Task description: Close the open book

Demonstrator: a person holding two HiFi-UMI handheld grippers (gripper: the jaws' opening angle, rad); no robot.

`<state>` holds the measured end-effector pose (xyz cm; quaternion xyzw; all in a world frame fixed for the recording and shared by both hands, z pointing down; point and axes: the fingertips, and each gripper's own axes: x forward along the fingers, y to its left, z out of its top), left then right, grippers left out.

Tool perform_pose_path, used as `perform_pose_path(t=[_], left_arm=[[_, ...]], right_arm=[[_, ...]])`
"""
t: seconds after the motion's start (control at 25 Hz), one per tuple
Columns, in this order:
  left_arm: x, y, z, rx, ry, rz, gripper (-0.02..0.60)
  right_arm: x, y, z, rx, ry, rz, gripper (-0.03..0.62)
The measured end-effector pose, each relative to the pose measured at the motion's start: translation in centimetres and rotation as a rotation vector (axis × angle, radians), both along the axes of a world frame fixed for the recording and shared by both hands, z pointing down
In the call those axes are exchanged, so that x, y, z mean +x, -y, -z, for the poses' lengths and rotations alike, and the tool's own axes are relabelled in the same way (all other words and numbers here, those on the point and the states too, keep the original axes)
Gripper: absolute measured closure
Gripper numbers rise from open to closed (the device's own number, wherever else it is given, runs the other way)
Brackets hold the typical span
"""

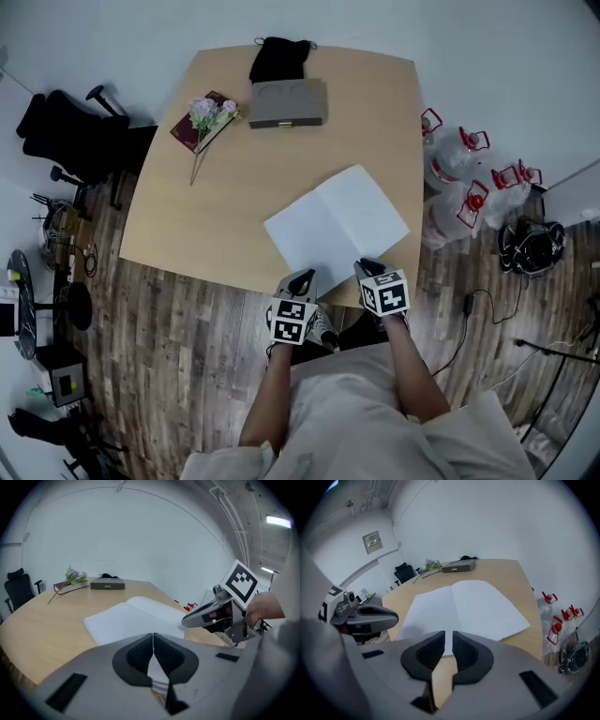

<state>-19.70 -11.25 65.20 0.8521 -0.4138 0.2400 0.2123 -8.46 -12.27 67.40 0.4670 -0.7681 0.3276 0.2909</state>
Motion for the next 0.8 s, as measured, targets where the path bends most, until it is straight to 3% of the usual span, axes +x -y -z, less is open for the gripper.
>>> perform_pose_path(t=[0.16,0.36,0.56,0.68,0.8], left_arm=[[3.6,0.6,-0.3,-0.011,0.011,-0.061,0.558],[6.7,1.1,-0.3,-0.013,0.034,-0.117,0.558],[7.8,1.8,-0.3,-0.012,0.044,-0.108,0.558],[7.8,2.3,-0.3,-0.019,0.059,-0.091,0.558],[7.8,2.8,-0.3,-0.020,0.068,-0.071,0.558]], right_arm=[[4.1,-0.3,-0.3,-0.026,0.106,-0.140,0.534],[7.6,-0.2,-1.1,-0.091,0.422,-0.382,0.514],[9.8,0.3,-2.2,-0.139,0.756,-0.583,0.483],[10.3,1.0,-2.8,-0.168,0.942,-0.677,0.462],[10.7,1.8,-3.4,-0.195,1.058,-0.735,0.439]])
